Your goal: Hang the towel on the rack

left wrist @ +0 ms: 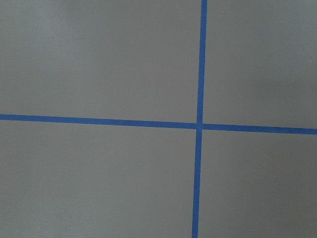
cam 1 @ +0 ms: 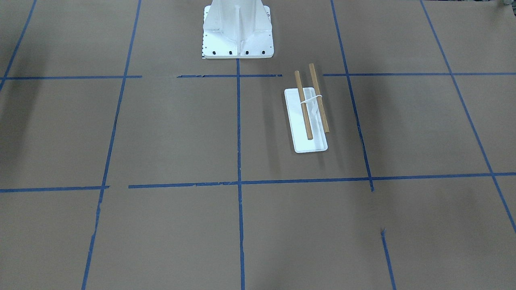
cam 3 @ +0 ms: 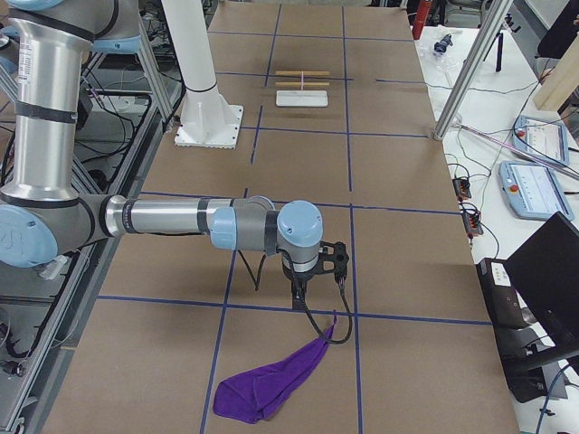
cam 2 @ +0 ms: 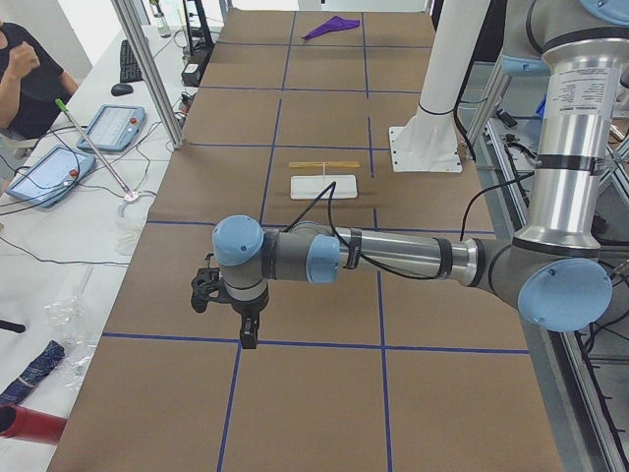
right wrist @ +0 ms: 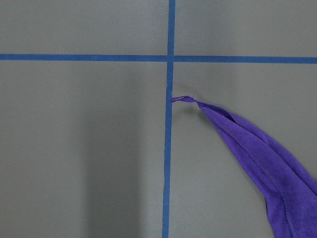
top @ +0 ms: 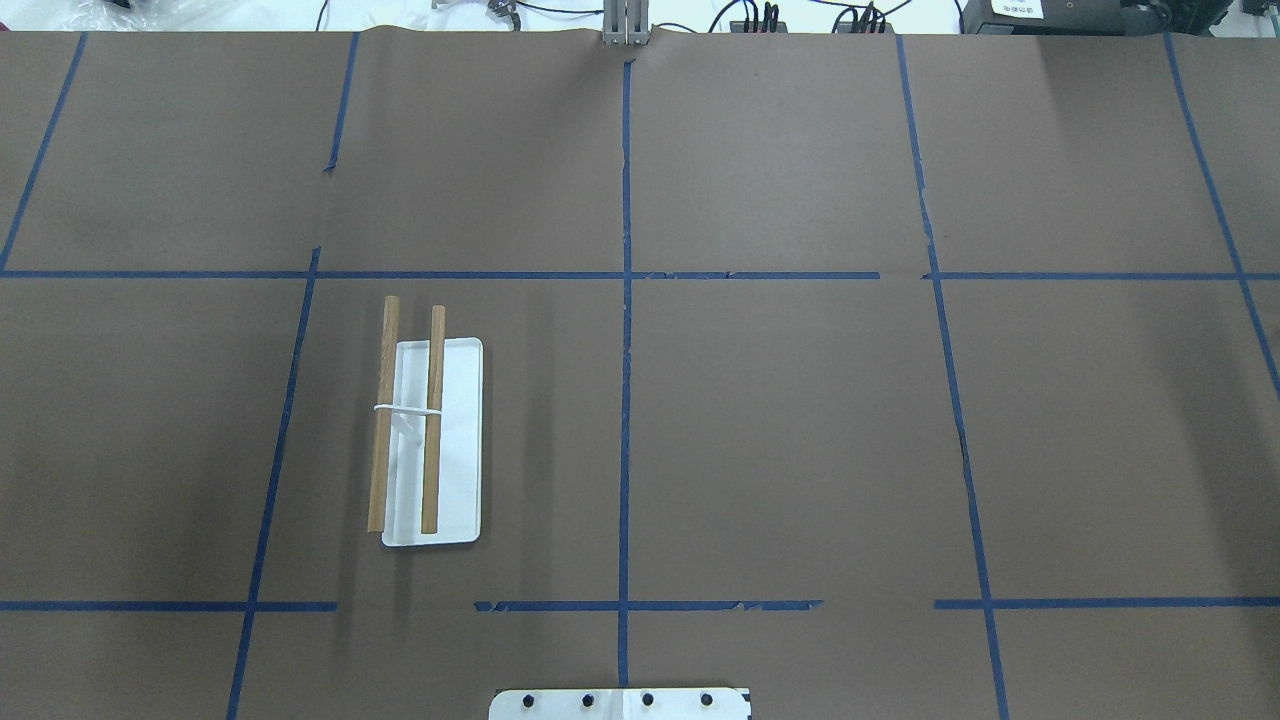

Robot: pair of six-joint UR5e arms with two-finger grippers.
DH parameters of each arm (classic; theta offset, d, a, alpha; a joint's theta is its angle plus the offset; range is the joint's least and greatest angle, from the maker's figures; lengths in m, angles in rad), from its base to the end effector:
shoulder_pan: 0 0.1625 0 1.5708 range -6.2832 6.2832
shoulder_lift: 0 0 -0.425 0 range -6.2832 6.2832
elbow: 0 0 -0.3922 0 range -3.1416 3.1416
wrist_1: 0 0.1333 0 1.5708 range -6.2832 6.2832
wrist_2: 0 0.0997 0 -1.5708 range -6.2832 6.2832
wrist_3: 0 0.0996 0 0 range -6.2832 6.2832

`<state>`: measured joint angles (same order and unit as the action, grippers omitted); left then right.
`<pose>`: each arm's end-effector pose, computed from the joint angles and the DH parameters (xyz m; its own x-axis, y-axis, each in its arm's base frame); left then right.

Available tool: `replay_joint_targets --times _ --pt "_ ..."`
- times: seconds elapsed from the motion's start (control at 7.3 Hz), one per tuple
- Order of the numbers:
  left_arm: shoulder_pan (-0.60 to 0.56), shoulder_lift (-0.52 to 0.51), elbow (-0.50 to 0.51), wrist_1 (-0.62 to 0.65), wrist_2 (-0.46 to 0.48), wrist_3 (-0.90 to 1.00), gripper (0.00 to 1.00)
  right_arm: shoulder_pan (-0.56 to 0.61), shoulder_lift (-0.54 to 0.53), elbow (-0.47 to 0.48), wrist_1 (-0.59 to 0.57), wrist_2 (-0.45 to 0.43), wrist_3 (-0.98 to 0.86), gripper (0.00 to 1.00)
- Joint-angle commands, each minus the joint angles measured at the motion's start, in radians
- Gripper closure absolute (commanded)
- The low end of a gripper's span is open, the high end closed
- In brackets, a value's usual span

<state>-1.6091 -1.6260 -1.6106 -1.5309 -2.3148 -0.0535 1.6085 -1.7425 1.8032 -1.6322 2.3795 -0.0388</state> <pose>-0.0856 -0.5146 0.6173 0.7336 -0.0443 -0.6782 0.0776 0.9968 0.0188 0.0770 -0.4159 0.6263 0.6909 -0.0123 0.7229 -0.0109 0.9996 0.0274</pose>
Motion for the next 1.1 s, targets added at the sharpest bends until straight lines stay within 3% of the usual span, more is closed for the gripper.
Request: replay_joint_targets --times 0.0,0.68,0.96 --pt "0.000 0.000 -0.002 -0.006 0.000 0.001 0.00 -0.001 0.006 0.011 0.002 0.001 0.000 0.00" --pt "0.000 0.001 -0.060 -0.002 0.001 -0.002 0.00 -0.010 0.057 -0.125 0.127 0.018 -0.006 0.00" --pt "0.000 0.001 -0.074 -0.002 0.000 -0.002 0.00 -0.009 0.041 -0.264 0.234 0.018 -0.035 0.00"
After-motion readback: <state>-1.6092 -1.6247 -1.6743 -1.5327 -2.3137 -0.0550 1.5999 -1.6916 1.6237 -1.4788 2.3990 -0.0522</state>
